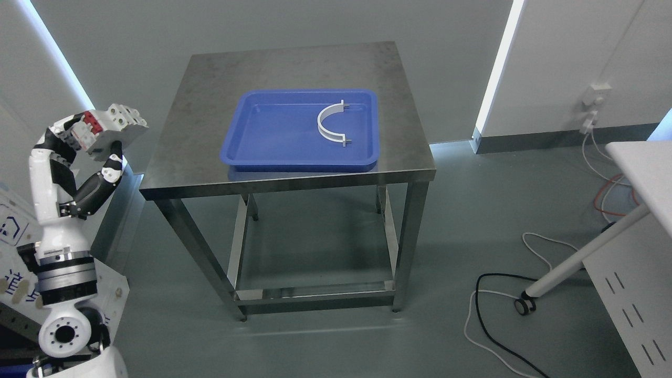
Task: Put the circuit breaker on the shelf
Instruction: 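Hold the breaker raised in the left hand while turning toward the bin shelf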
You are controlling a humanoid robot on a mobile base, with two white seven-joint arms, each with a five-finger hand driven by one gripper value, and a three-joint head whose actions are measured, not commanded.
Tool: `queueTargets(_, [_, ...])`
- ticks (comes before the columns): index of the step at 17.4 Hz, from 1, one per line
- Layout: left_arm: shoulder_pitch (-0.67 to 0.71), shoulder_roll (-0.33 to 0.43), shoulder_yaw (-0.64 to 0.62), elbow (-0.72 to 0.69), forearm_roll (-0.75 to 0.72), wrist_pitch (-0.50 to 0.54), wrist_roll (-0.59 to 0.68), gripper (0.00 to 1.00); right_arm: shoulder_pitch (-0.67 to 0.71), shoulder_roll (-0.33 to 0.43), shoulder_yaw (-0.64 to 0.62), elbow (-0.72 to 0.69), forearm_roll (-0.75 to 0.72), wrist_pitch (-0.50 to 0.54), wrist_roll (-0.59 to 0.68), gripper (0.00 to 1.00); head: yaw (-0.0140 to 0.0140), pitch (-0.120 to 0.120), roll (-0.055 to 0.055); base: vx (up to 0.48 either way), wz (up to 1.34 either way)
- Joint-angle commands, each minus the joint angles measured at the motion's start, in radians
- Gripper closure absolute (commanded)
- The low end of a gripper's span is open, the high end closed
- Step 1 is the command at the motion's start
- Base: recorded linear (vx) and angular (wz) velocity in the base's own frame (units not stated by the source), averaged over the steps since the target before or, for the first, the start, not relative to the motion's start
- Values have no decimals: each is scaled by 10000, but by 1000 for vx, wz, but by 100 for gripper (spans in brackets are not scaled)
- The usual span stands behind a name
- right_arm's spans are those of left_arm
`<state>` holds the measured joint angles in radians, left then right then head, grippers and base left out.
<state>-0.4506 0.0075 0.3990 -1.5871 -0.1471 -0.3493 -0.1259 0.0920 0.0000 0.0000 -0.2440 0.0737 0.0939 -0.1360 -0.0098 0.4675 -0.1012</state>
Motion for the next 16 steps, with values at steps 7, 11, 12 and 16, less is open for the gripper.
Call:
queueTargets(7, [456, 100, 198, -374, 106, 57, 93, 100, 0, -175, 199, 0, -16, -141, 10, 0, 0, 0, 0, -342, -3])
queueTargets(11, [487, 100, 214, -374, 122, 57, 93, 100, 0, -175, 199, 0, 0, -141, -5, 0, 0, 0, 0, -351, 65])
queueTargets(12, [502, 100, 214, -374, 122, 57, 93, 100, 0, -175, 199, 0, 0, -141, 10, 0, 0, 0, 0, -357, 54])
queueTargets(16, [502, 100, 198, -389, 259, -50, 78, 100, 0, -175, 199, 0, 0, -141, 10, 0, 0, 0, 0, -343, 35])
